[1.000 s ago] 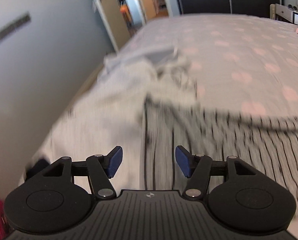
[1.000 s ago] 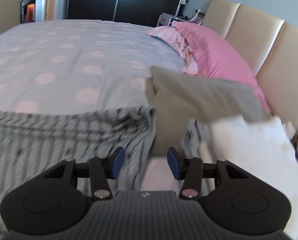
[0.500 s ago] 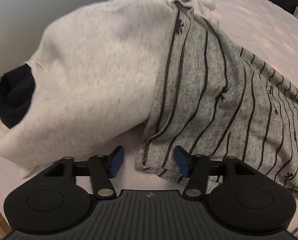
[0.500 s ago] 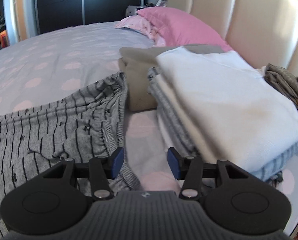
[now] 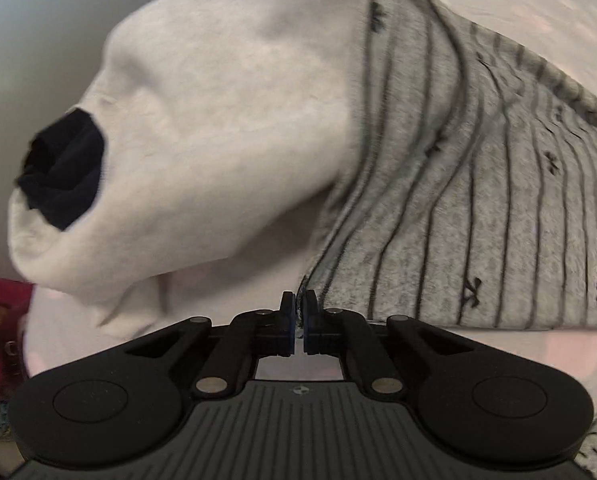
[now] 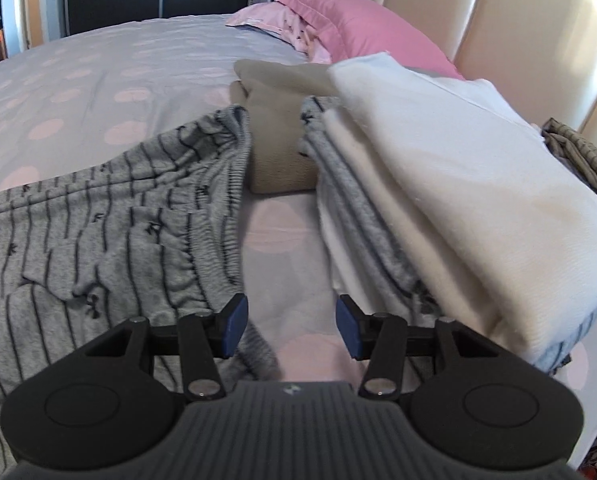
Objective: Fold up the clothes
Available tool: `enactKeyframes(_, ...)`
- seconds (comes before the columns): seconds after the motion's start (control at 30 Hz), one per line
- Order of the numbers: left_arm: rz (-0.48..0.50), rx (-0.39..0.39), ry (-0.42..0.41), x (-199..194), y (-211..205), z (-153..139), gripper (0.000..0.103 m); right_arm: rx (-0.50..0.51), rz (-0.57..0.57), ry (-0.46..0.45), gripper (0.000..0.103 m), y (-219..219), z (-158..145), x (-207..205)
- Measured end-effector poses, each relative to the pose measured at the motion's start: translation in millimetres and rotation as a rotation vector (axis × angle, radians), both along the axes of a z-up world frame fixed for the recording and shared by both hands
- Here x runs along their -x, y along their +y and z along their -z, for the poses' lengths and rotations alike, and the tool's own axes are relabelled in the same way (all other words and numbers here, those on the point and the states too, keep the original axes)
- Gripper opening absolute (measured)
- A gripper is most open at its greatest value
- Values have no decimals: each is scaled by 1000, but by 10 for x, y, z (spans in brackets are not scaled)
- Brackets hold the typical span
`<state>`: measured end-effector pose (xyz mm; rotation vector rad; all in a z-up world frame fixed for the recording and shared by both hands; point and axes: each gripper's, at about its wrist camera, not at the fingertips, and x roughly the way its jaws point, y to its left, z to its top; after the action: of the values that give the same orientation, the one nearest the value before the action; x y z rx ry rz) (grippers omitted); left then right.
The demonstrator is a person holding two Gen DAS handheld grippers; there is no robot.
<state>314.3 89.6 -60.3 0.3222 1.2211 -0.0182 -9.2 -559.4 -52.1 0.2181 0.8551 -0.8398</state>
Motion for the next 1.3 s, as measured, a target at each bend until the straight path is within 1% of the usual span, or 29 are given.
enactKeyframes(0.07,14,-37,3,-15,-33,4,2,-11,10,-6,52,-37,2,34)
enactKeyframes(0.17,45,-126,19,14,-95,60,0,-29,2,-20,52,-58,-13,73)
enactKeyframes(0.23,61,-97,9,46,-94,37,0,-45,-14,-38,52,-55,-43,107)
enactKeyframes(0.33,83,-61,-42,124,-101,-96,1,-81,-32,-60,52,-55,-77,167)
enactKeyframes(0.37,85,-46,-59,155,-99,-142,4,-97,-34,-66,52,-53,-81,186)
enactKeyframes(0.4,85,-30,-64,188,-100,-177,12,-116,-39,-74,52,-55,-80,206)
enactKeyframes(0.43,84,-13,-67,222,-102,-210,17,-135,-43,-82,52,-57,-78,224)
enactKeyframes(0.47,90,2,-76,263,-102,-245,26,-149,-46,-85,51,-56,-74,241)
enactKeyframes(0.5,103,10,-86,295,-143,-269,32,-157,-50,-84,50,-52,-67,254)
enactKeyframes(0.53,118,14,-92,344,-165,-296,35,-158,-54,-81,50,-47,-59,263)
enactKeyframes(0.57,139,22,-97,429,-217,-326,40,-157,-53,-78,50,-45,-53,273)
enactKeyframes(0.6,166,39,-99,539,-269,-347,43,-160,-52,-77,50,-47,-49,287)
enactKeyframes(0.73,300,113,-89,921,-539,-404,45,-181,-52,-74,49,-46,-32,351)
enactKeyframes(0.77,336,126,-87,1031,-612,-427,48,-185,-58,-74,49,-34,-31,365)
enactKeyframes(0.8,374,136,-88,1148,-687,-444,52,-189,-69,-71,49,-7,-28,376)
enactKeyframes(0.9,478,159,-85,1478,-878,-445,54,-191,-113,-61,49,113,-16,400)
enactKeyframes(1.0,564,176,-67,1724,-975,-367,55,-186,-156,-43,49,259,-10,408)
enactKeyframes(1.03,594,182,-57,1801,-997,-344,55,-188,-168,-37,49,298,-5,401)
enactKeyframes(1.1,657,185,-27,1969,-1049,-293,59,-192,-187,-27,49,366,9,384)
enactKeyframes(1.2,754,190,29,2191,-1123,-194,59,-188,-198,-18,49,439,18,375)
enactKeyframes(1.3,829,194,95,2339,-1198,-61,60,-180,-203,-19,49,480,6,362)
